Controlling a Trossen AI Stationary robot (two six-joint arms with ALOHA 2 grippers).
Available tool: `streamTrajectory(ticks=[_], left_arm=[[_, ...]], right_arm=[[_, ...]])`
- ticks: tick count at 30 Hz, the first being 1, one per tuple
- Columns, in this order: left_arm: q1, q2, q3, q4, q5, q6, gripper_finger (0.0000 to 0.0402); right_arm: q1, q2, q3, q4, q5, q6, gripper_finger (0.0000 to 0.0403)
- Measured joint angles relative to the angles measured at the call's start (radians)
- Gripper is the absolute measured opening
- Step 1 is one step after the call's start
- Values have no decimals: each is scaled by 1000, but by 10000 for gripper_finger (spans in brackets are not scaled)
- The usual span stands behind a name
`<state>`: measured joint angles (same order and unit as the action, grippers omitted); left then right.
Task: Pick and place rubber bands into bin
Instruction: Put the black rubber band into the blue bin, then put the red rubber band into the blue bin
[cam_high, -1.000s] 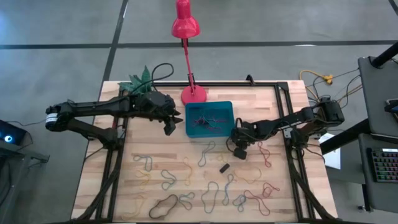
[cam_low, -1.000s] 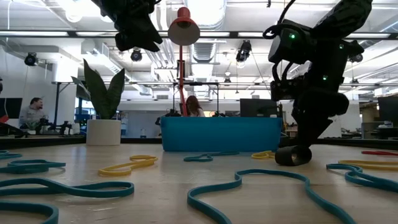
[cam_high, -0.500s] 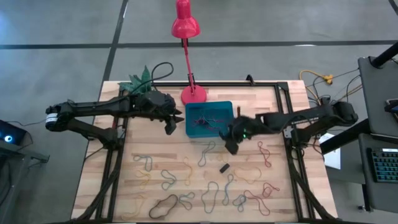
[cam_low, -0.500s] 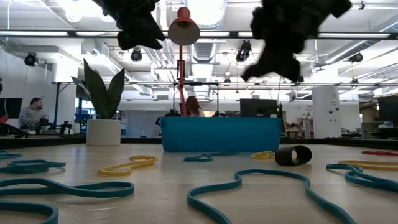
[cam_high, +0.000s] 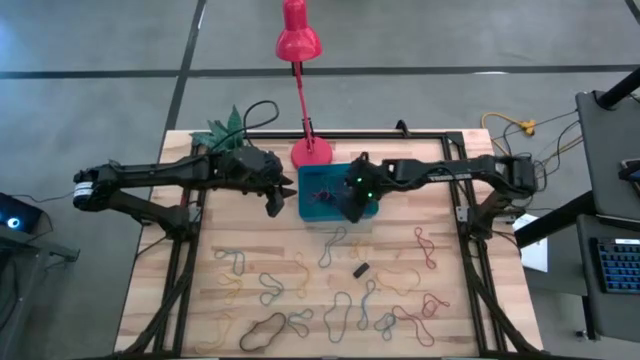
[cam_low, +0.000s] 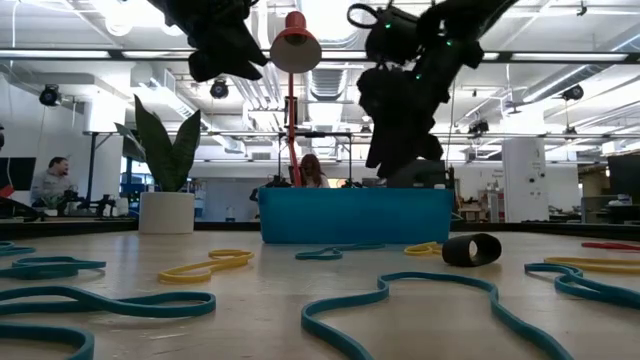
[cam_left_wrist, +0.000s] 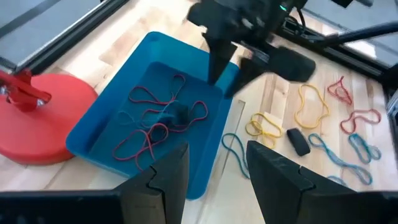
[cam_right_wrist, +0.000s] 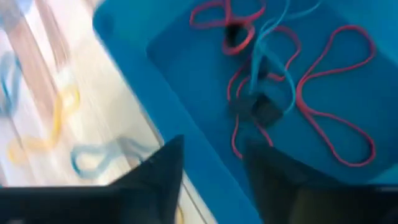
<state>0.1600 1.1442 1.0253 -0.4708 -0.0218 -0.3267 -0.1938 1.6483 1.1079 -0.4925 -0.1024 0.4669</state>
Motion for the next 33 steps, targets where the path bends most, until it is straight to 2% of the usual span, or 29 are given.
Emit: streamTrajectory(ticks=[3,6,9,12,15,18,26,29,33], left_arm=[[-1,0,-2,-1,0,-14,144],[-5,0,-4,-7,-2,-9,144],[-5,0,-7,-7,-2,-8,144],[-5,0,-13,-9,-2,-8,144],[-5,0,-20,-11,0,-8,144],[-5,1,-20,-8,18,-7,144],[-5,28,-20,-9,29,-8,144],[-5,42,-20,-7,44,-7,144],[-6,59,-20,-7,68,-8,144]], right_arm=[[41,17,58,-93,2,-125,213],[95,0,92,-143,53,-209,242],[152,-56,98,-225,141,-239,255],[206,-118,77,-342,200,-199,257],[243,-182,20,-462,189,-33,253],[265,-263,-89,-543,121,210,247],[320,-500,-398,-550,73,887,237],[321,-551,-463,-528,75,982,237],[320,-556,-508,-484,84,1007,237]])
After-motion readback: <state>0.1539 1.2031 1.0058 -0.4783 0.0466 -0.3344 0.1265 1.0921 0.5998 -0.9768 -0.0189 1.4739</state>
